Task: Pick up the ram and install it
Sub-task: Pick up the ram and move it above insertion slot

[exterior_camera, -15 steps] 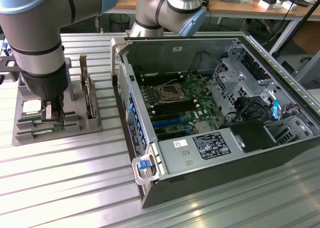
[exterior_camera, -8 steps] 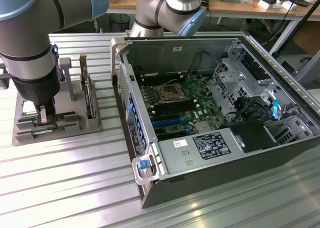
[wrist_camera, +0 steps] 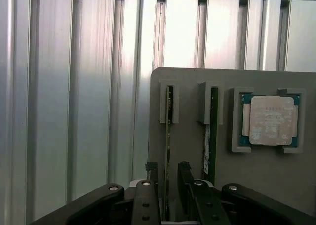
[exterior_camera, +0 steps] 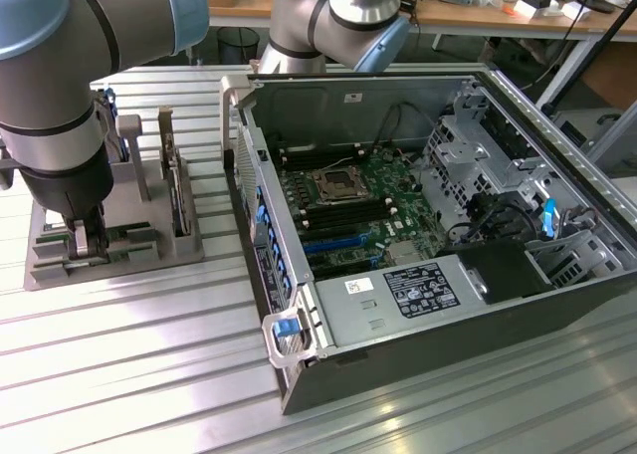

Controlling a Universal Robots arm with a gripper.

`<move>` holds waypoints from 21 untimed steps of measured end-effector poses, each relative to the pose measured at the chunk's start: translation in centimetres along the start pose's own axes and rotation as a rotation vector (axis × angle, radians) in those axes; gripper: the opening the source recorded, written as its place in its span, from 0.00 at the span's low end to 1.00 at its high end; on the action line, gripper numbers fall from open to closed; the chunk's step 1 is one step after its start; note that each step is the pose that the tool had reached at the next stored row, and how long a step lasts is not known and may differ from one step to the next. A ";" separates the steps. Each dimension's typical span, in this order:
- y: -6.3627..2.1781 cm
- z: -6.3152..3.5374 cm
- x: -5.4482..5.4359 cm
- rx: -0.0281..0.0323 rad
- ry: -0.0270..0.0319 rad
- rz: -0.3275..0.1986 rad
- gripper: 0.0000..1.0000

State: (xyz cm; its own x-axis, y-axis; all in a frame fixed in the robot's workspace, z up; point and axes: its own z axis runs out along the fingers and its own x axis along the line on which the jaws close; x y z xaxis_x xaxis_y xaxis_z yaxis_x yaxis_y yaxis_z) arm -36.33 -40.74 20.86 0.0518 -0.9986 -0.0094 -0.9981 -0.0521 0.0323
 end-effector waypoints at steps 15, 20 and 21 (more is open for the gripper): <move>0.00 -0.08 0.0 0.0000 0.0000 0.000 0.12; 0.04 -1.13 0.0 0.0001 -0.0001 0.000 0.12; 0.04 -1.30 0.0 0.0002 -0.0001 0.000 0.12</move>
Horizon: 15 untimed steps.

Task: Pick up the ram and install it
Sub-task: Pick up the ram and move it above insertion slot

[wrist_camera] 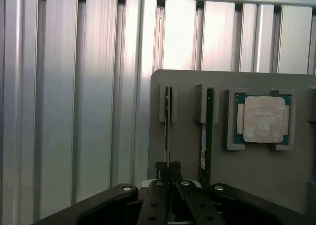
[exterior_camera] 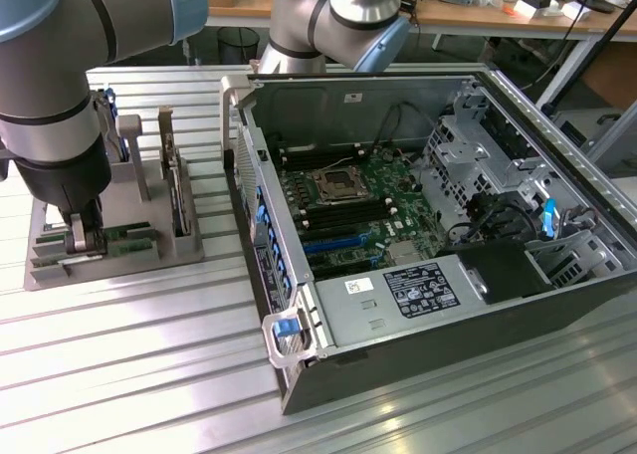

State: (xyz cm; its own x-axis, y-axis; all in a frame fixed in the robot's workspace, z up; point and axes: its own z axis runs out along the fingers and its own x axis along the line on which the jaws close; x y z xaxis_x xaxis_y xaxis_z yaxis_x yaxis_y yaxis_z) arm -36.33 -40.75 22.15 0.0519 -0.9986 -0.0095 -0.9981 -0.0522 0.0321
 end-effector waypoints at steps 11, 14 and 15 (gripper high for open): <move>0.06 -1.97 0.0 0.0000 -0.0003 0.000 0.12; 0.08 -2.36 0.0 0.0000 -0.0009 0.000 0.12; 0.08 -2.46 0.0 0.0001 -0.0010 0.000 0.12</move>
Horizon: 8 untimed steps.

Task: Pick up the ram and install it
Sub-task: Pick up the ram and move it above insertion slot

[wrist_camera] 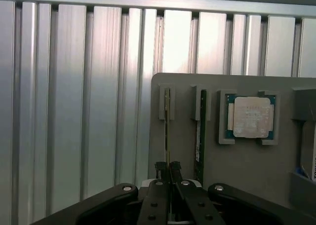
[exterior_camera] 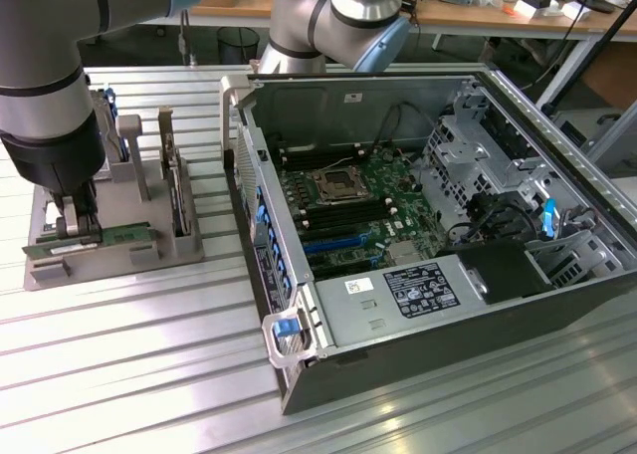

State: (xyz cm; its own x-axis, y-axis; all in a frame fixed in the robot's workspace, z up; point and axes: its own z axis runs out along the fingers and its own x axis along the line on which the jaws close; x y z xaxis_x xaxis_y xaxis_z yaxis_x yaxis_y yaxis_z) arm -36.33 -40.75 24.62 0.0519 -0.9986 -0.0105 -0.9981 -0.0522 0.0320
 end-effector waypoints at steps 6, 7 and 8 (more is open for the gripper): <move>0.02 -0.69 0.0 -0.0002 -0.0002 0.000 0.12; 0.03 -0.82 0.0 0.0000 -0.0002 0.000 0.12; 0.03 -1.02 0.0 0.0000 -0.0002 0.000 0.12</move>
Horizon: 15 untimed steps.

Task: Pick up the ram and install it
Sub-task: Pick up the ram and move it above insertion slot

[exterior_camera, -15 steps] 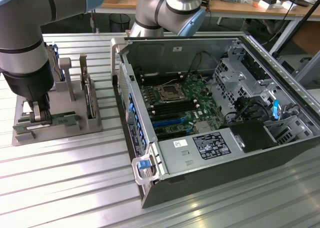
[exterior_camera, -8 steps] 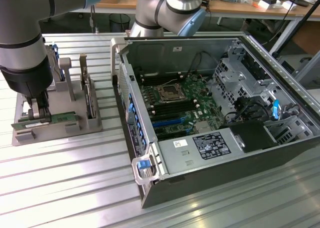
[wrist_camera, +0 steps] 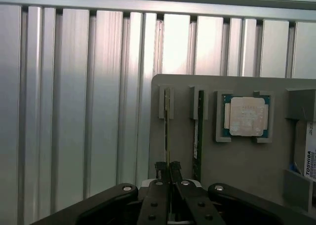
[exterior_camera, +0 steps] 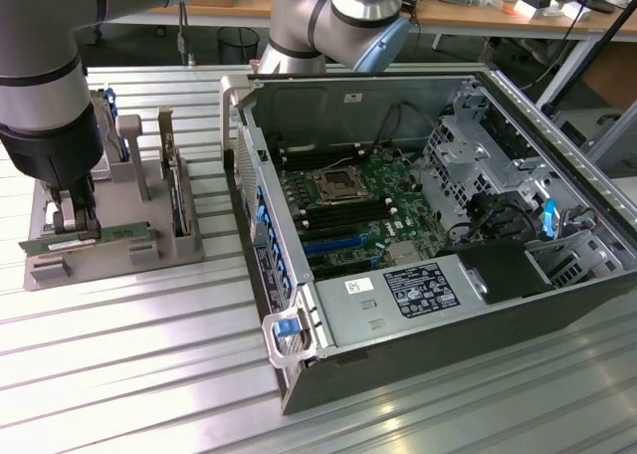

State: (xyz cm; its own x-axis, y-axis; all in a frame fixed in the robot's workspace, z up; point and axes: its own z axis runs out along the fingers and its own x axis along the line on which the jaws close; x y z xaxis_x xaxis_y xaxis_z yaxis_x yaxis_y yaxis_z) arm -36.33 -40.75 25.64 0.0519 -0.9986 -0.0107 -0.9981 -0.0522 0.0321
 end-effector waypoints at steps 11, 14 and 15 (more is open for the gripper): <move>0.06 -1.87 0.0 -0.0001 0.0000 0.000 0.12; 0.08 -2.46 0.0 0.0000 -0.0001 0.000 0.12; 0.08 -2.60 0.0 0.0000 -0.0002 0.000 0.12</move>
State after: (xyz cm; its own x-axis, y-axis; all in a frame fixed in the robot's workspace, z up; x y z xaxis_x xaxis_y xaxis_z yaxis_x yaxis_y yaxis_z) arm -36.33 -40.74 28.24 0.0519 -0.9986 -0.0109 -0.9981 -0.0522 0.0321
